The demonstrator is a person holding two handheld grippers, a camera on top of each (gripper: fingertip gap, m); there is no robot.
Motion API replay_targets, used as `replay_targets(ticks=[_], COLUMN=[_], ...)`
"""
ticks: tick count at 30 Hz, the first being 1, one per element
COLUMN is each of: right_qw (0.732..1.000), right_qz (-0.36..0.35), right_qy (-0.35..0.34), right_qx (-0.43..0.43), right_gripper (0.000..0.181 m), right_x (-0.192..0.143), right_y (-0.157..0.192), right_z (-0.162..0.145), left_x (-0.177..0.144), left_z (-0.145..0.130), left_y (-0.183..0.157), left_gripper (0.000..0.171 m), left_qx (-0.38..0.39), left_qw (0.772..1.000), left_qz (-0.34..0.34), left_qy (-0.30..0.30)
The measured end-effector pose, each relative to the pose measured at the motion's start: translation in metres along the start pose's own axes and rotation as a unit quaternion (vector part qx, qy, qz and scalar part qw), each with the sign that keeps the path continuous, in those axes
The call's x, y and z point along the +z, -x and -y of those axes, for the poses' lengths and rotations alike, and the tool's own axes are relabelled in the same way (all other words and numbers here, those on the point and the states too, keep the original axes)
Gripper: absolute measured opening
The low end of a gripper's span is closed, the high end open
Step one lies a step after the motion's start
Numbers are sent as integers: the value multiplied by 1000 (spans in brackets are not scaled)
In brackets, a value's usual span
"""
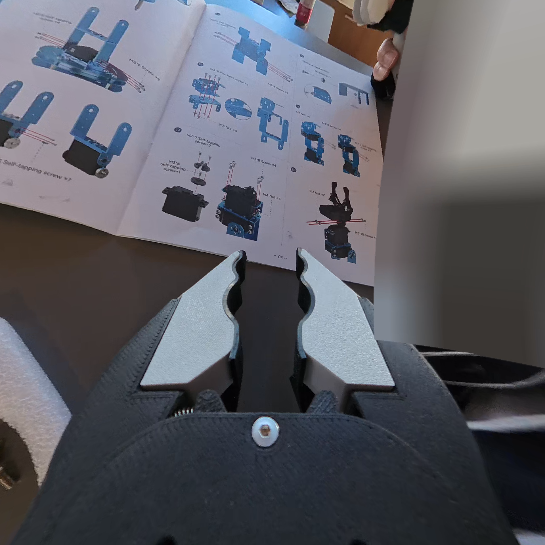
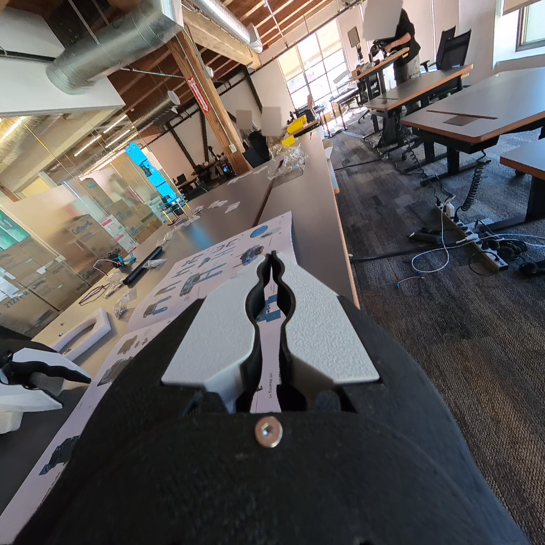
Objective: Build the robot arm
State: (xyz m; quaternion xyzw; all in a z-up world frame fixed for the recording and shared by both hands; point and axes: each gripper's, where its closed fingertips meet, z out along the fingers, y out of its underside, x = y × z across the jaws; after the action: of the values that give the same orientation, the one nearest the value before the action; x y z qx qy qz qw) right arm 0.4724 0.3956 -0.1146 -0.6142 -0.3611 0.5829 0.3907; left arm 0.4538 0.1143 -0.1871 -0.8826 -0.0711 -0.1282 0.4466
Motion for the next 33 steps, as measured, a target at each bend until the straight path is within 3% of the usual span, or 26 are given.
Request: replay_targets(ticks=[27,30,33], right_qw=[1000,999,999], right_qz=[-1,-7,-4], right_qy=[-18,-33,-37], right_qx=[-1,6,24], right_gripper=[0,0,0], right_x=[-3,-6,-7], right_y=[-2,-6,-9], right_z=[8,13,14], left_x=[4,-1,-36], left_z=[-5,10,33], left_y=[-5,-14,-38], left_gripper=[28,29,26], left_qx=[77,101,112], left_qw=[996,994,989], left_qz=[31,27,16], left_qy=[21,-26,-97])
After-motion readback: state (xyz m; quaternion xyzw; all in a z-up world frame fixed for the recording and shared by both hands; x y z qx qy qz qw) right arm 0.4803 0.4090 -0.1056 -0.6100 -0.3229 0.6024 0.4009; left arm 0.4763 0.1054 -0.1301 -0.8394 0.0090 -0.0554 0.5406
